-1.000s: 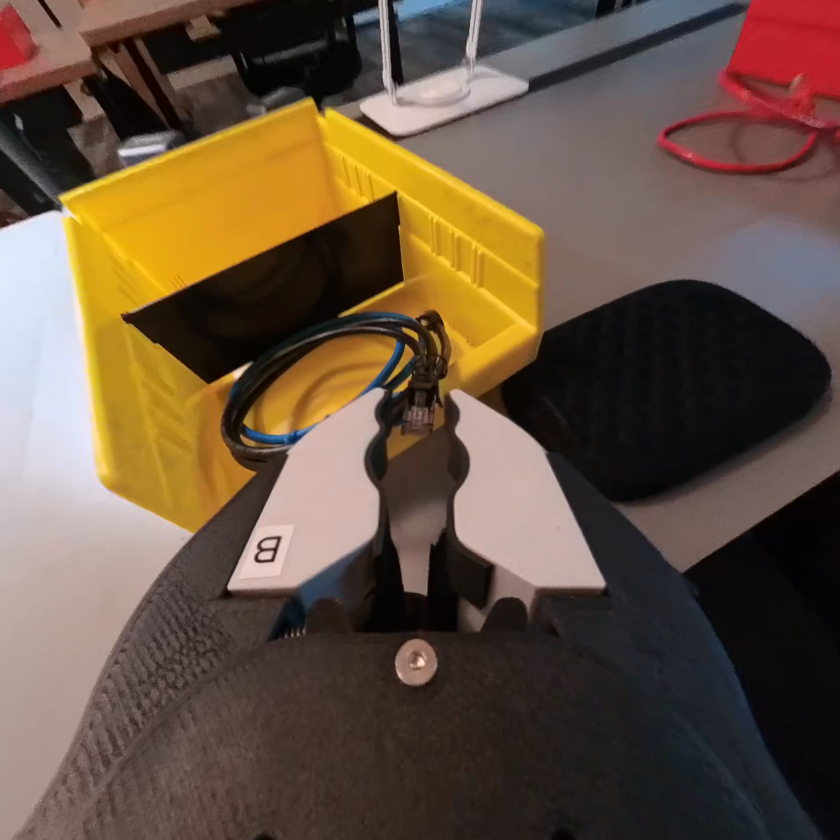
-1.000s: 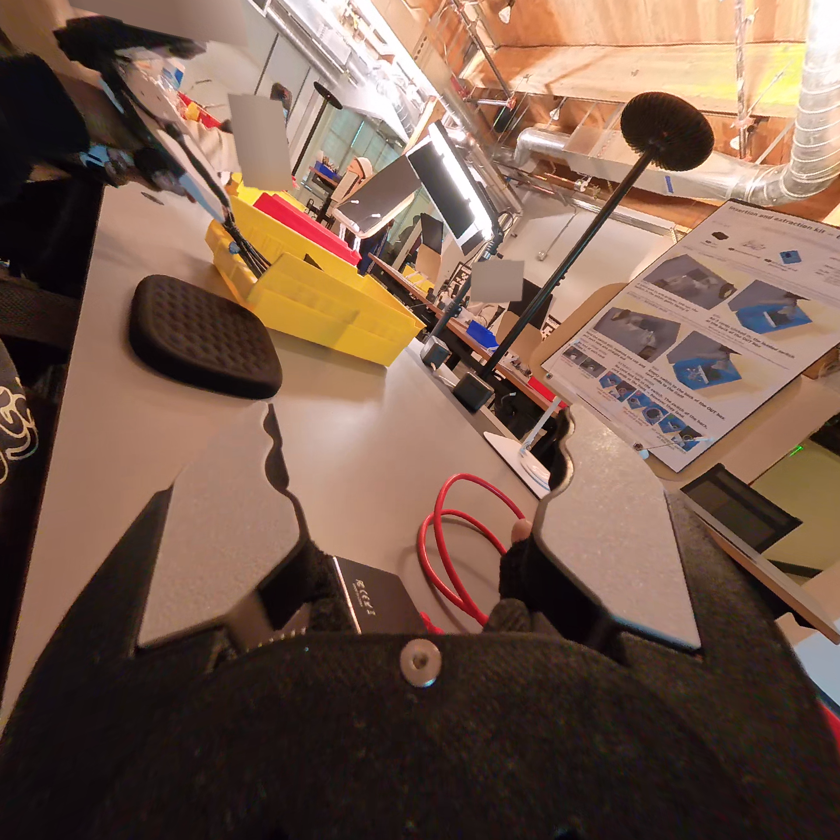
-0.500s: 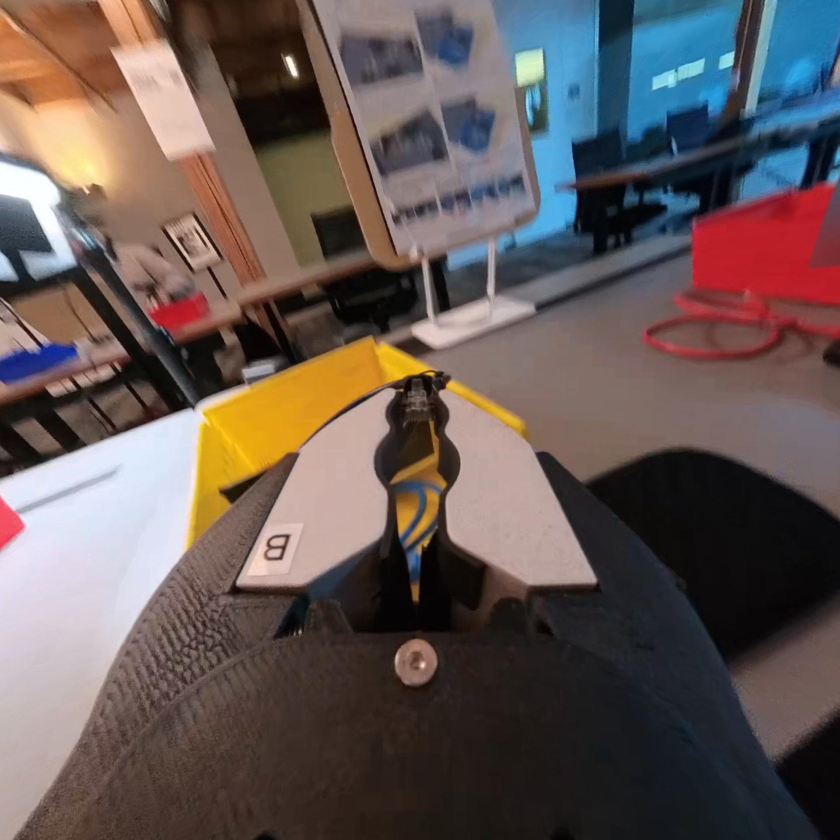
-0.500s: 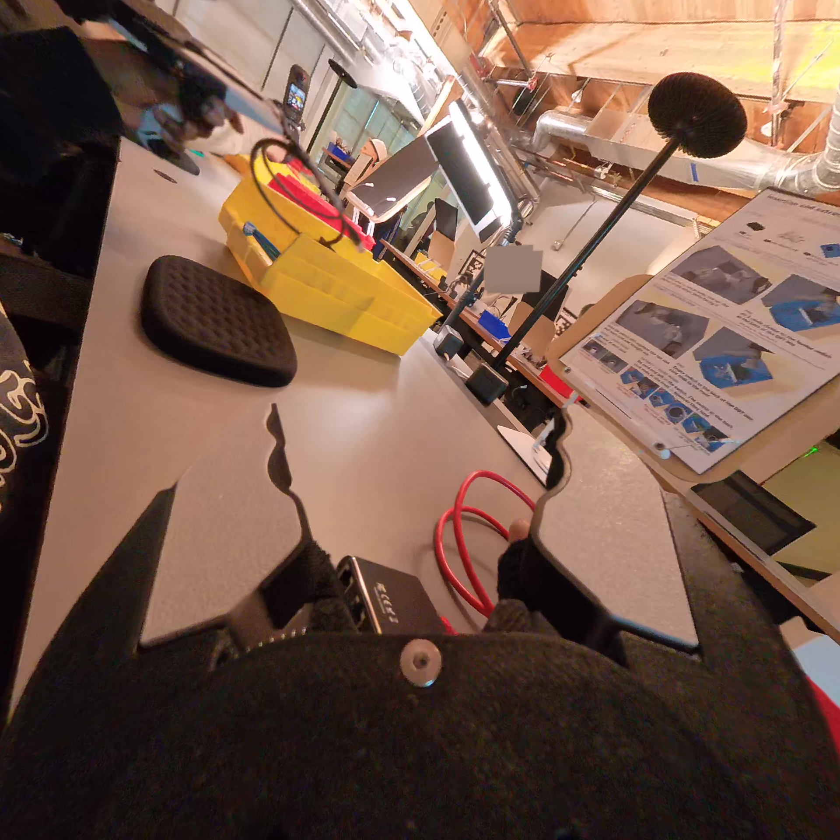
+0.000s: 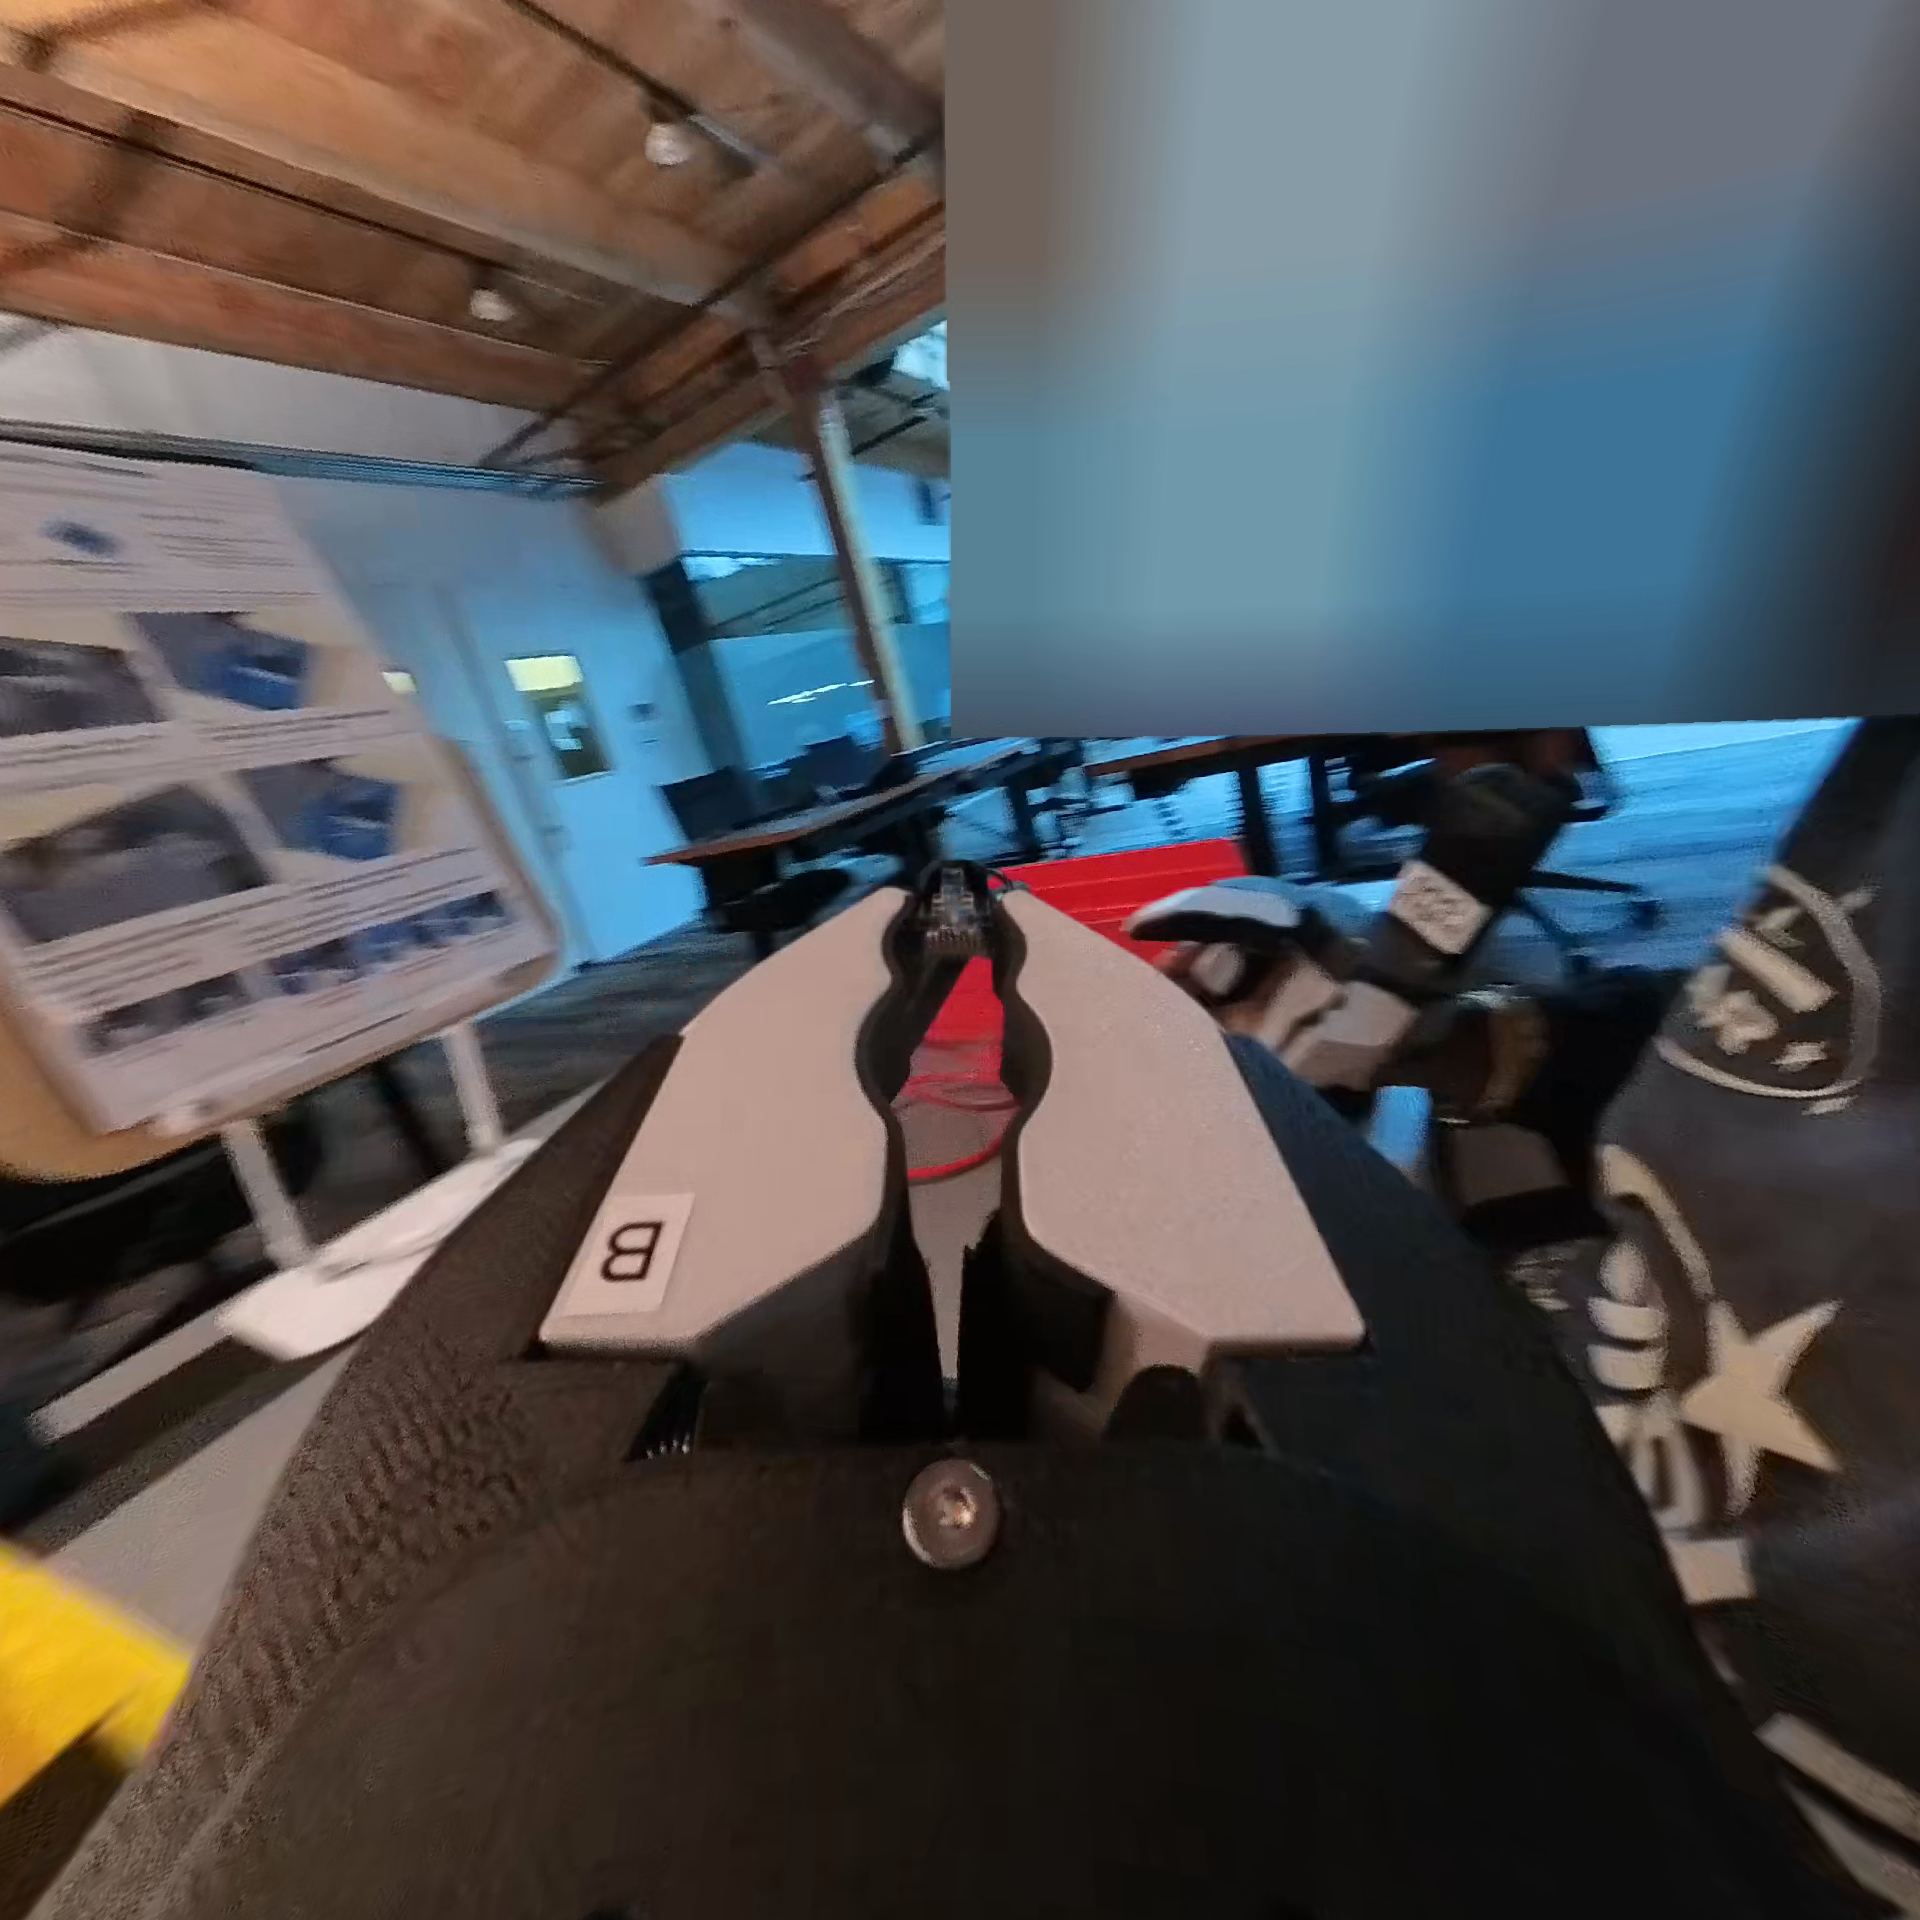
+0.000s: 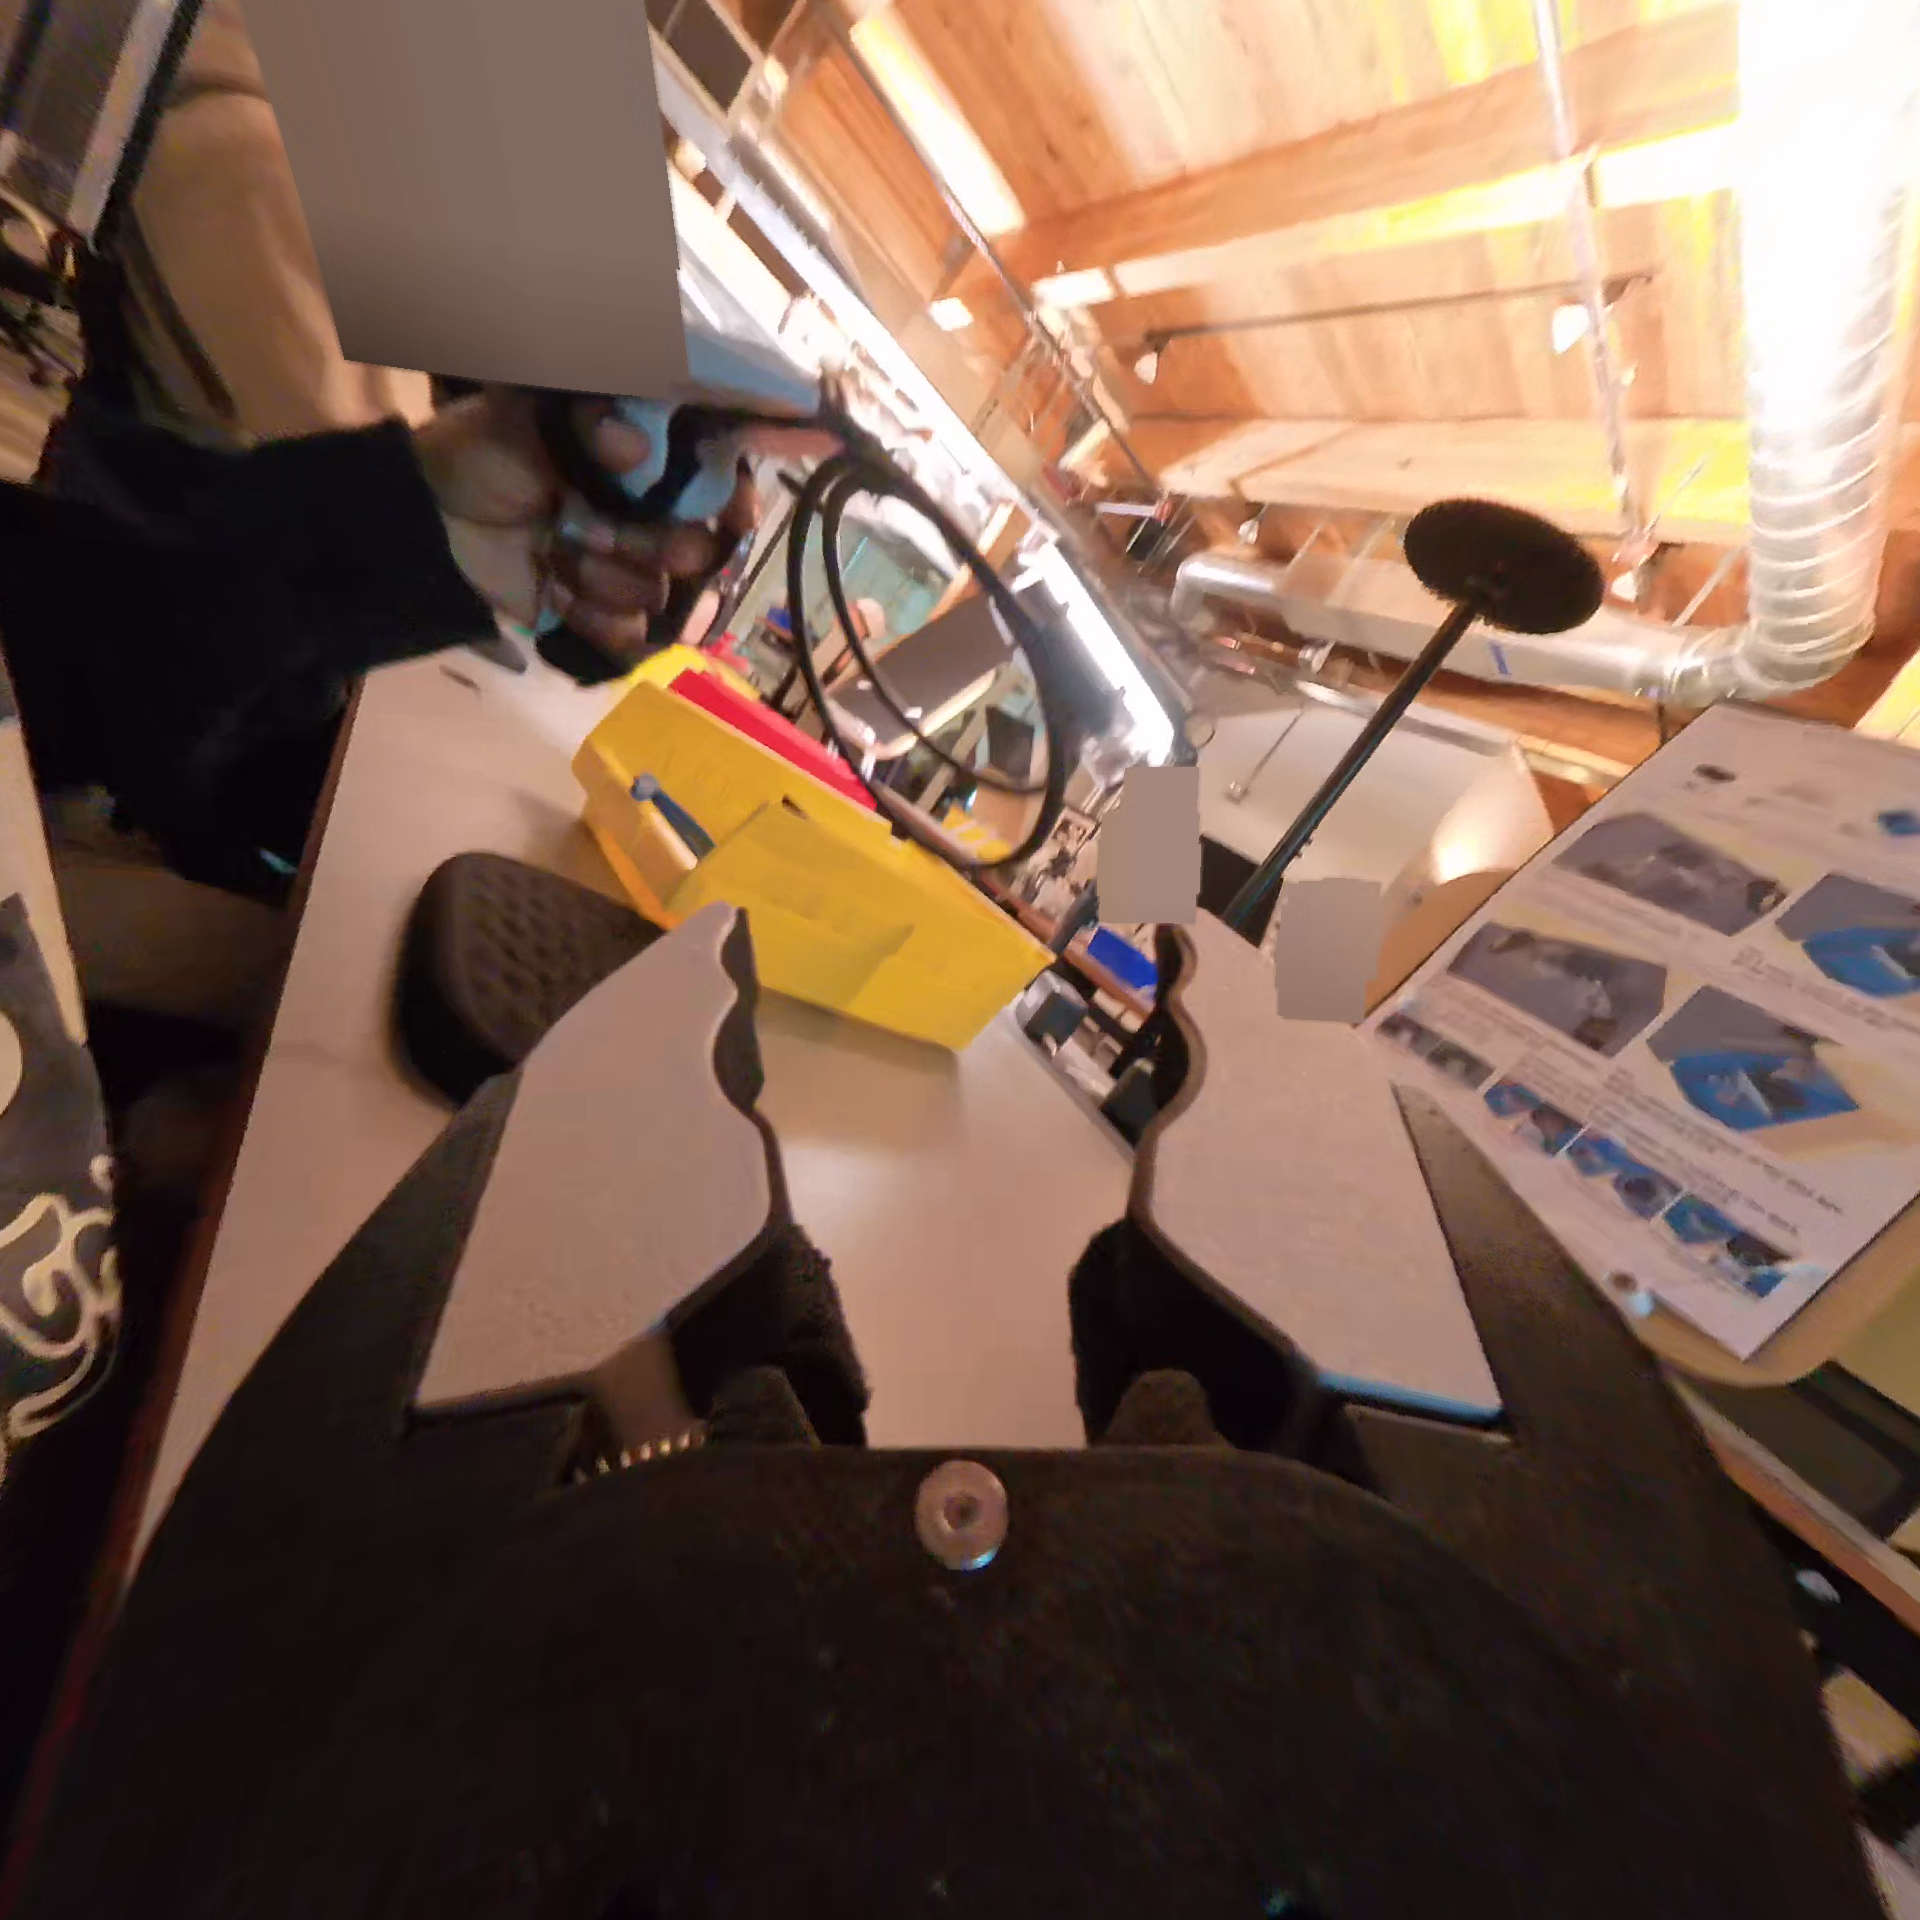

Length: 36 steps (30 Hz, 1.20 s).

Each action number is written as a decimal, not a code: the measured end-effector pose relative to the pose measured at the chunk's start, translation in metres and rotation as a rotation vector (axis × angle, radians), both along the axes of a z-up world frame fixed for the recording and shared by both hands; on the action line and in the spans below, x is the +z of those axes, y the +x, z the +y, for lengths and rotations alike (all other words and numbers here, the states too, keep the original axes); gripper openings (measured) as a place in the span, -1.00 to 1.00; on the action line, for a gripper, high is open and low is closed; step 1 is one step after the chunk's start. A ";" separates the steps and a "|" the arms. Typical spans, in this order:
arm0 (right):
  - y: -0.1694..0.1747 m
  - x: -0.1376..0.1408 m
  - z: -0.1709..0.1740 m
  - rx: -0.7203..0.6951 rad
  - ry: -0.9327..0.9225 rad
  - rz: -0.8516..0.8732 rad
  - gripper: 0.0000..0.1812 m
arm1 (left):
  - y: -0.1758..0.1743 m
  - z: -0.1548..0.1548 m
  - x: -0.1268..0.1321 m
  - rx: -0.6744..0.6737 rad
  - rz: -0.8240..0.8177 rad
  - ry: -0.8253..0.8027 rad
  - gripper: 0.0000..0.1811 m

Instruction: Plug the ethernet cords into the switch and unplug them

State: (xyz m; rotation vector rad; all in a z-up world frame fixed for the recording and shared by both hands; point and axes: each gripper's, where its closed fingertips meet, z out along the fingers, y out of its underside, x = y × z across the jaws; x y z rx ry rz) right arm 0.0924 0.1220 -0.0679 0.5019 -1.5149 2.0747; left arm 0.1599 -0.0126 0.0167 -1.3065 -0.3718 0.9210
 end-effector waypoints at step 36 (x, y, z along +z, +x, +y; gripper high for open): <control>-0.023 0.063 -0.013 -0.801 -0.011 1.355 -0.88 | -0.061 0.113 -0.057 -0.535 -0.576 0.486 -0.45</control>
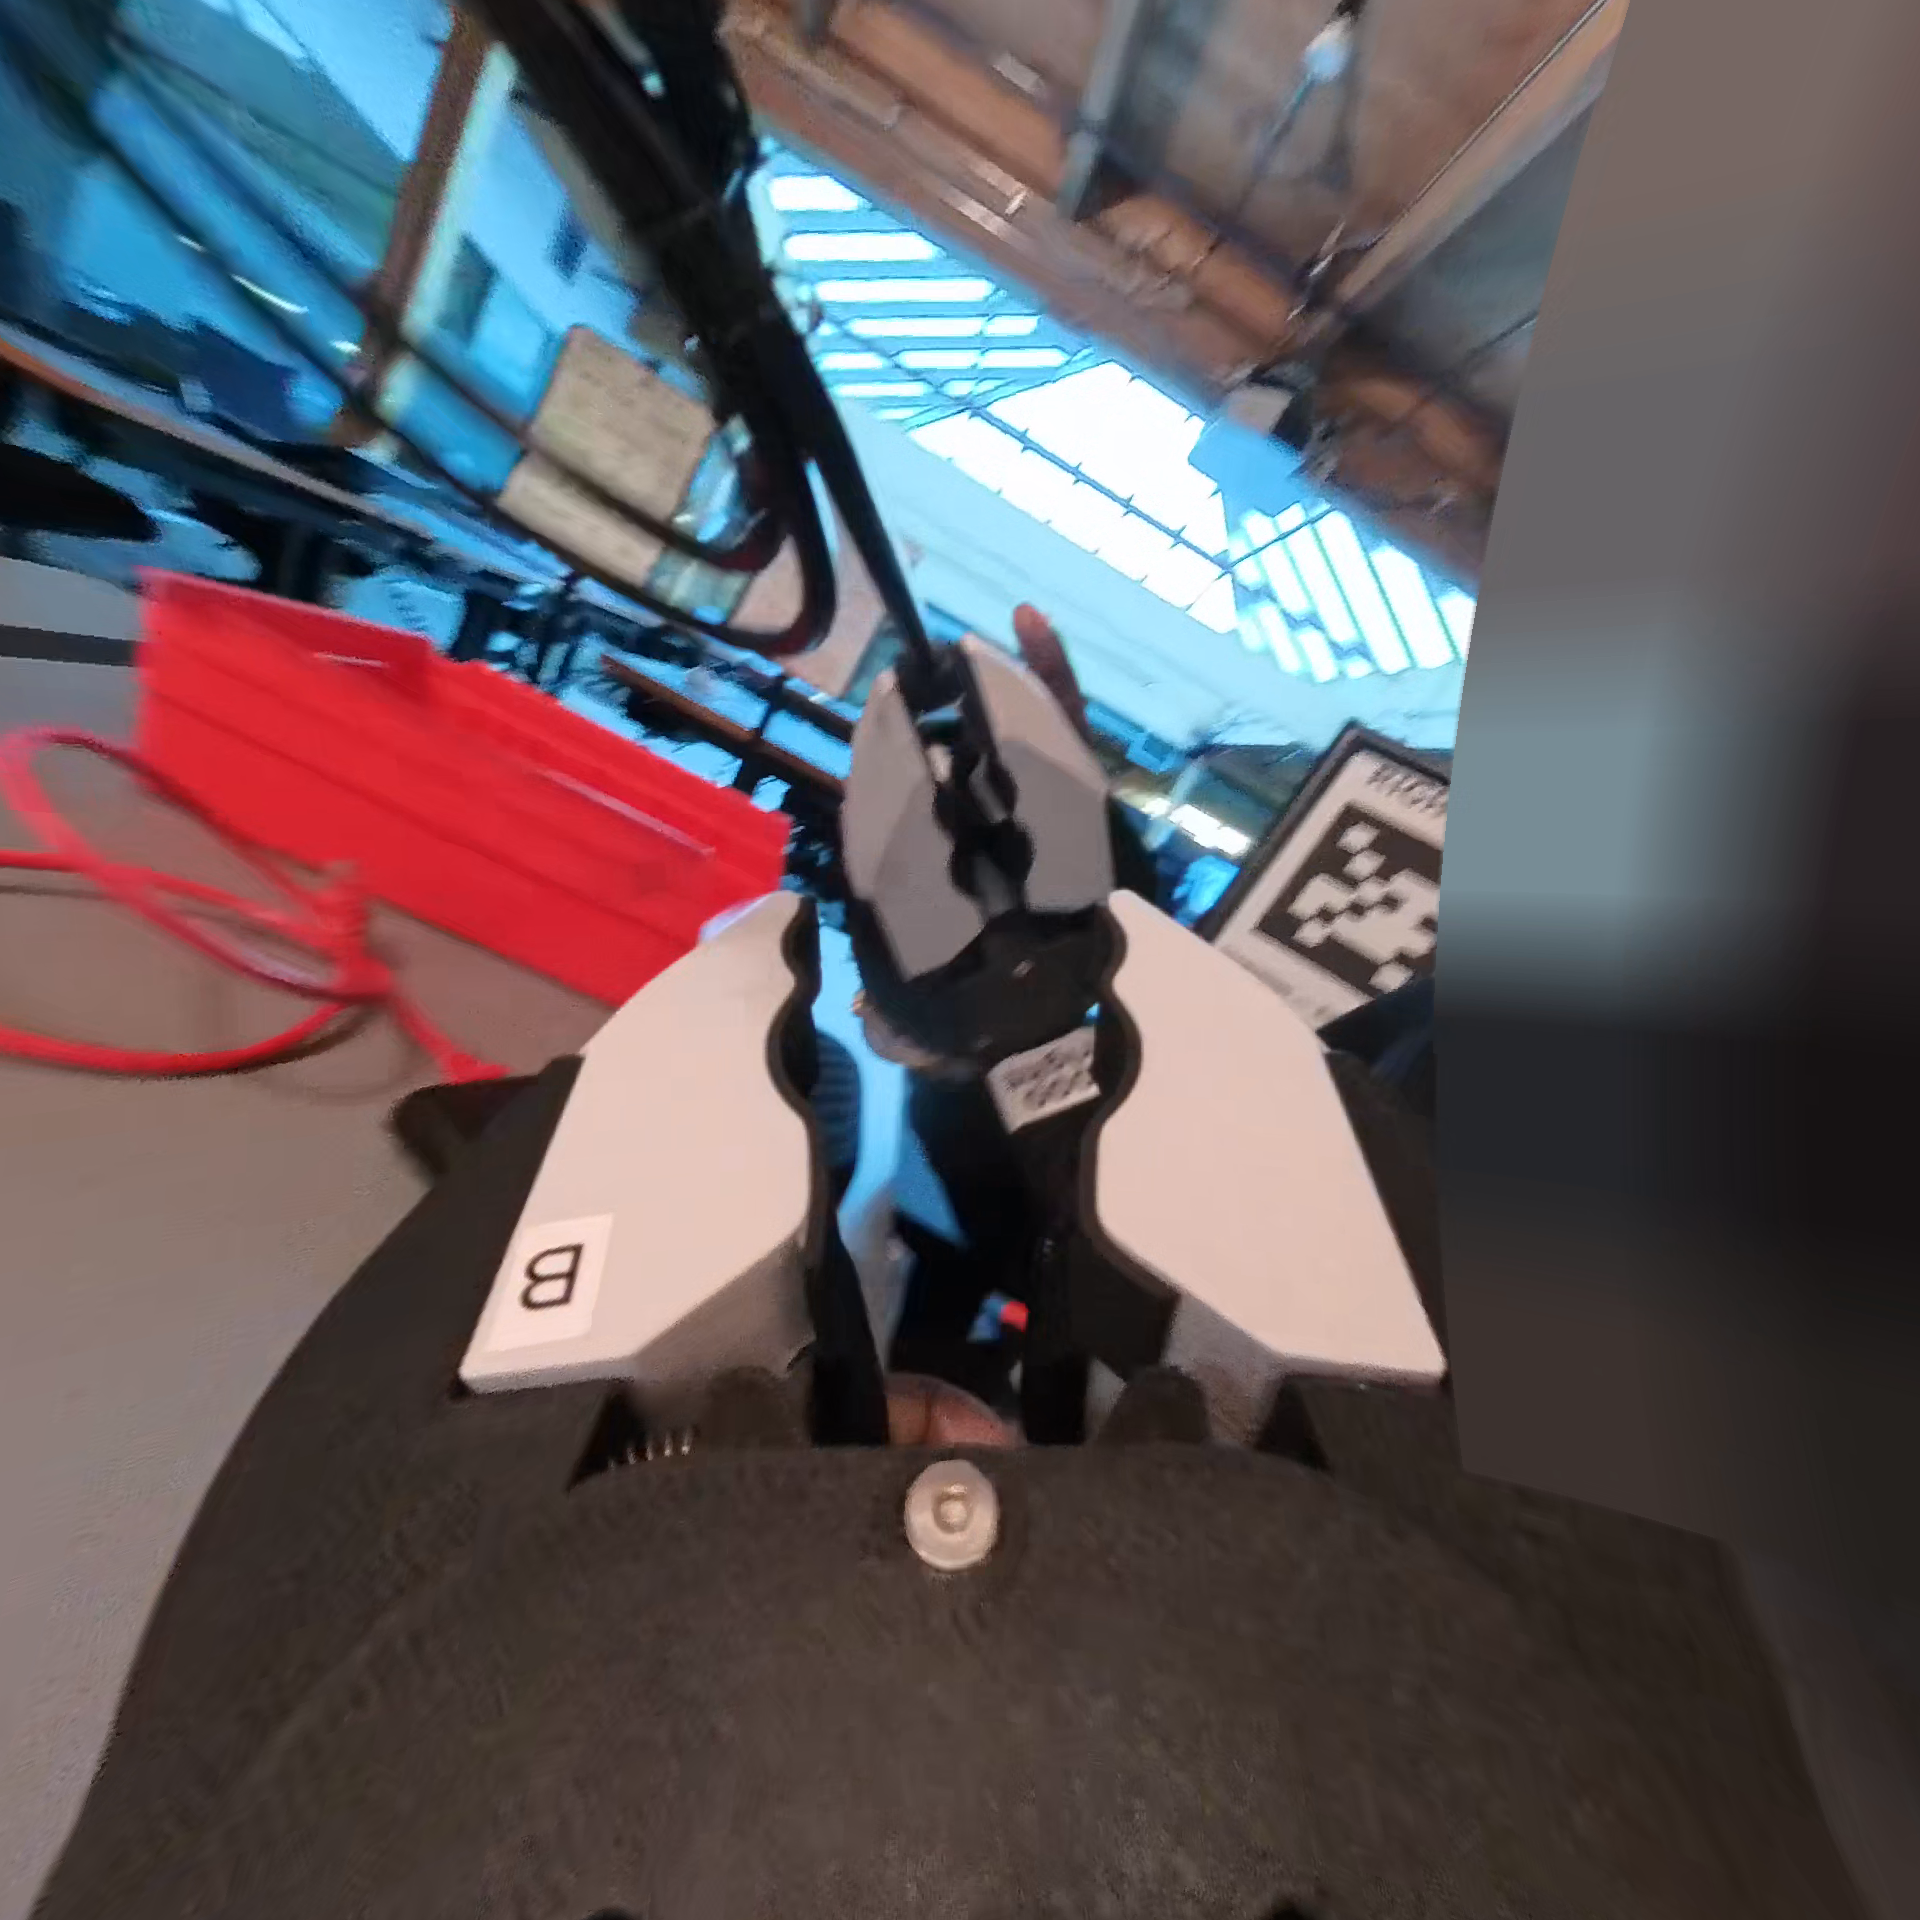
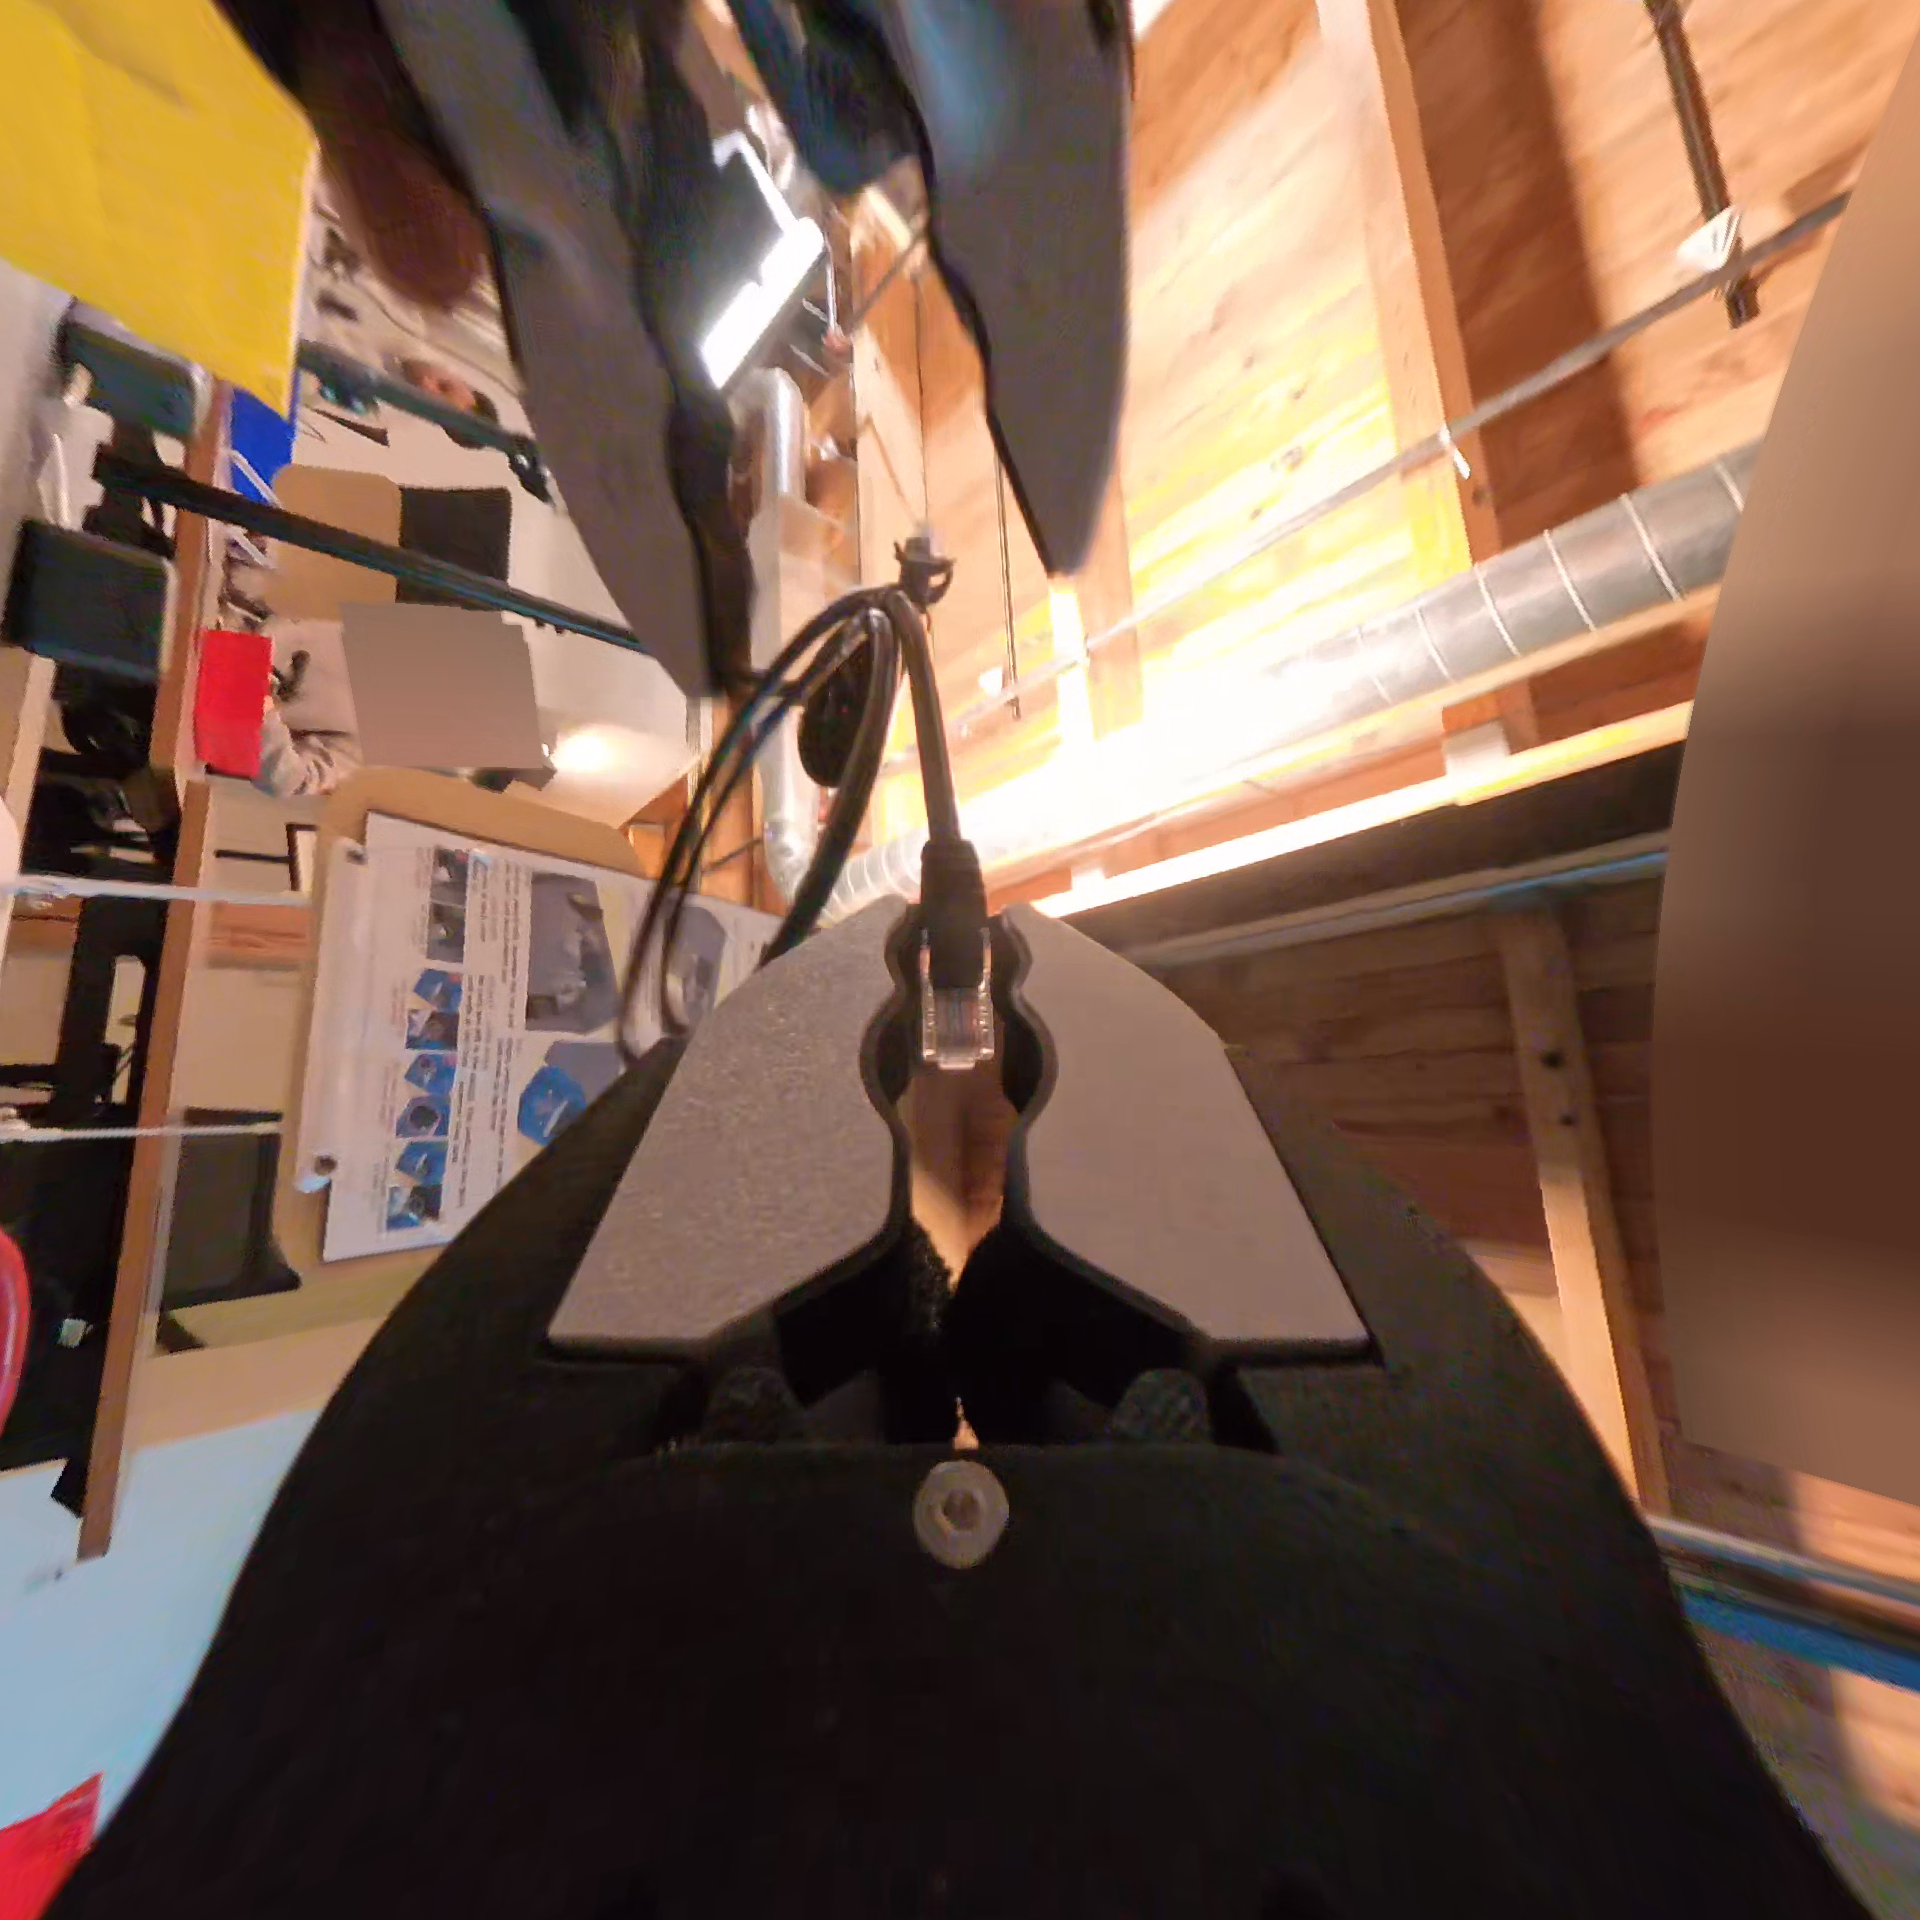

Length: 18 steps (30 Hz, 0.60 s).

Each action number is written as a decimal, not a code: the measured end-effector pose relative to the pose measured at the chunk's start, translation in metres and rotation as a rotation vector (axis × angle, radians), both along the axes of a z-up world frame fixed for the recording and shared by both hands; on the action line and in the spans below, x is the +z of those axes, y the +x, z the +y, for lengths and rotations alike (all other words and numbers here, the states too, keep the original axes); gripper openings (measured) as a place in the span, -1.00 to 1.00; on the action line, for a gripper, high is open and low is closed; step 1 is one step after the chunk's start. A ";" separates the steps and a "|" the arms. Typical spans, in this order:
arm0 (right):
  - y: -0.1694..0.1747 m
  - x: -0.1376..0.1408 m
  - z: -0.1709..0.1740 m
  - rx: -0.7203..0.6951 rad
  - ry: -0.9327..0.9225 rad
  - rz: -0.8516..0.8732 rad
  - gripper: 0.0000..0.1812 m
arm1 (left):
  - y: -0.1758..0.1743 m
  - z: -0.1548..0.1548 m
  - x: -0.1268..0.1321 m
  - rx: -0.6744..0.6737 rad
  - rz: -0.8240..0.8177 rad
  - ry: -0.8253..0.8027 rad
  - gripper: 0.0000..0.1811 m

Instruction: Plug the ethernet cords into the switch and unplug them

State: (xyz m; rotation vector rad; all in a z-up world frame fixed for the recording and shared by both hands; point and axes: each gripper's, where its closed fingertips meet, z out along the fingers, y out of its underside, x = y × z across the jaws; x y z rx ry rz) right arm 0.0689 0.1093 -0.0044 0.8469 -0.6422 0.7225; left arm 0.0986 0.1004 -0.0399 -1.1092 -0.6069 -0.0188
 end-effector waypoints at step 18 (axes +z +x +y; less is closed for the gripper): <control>0.022 -0.013 -0.003 0.357 0.066 -0.445 -0.69 | -0.001 0.000 0.014 0.027 0.146 0.142 -0.88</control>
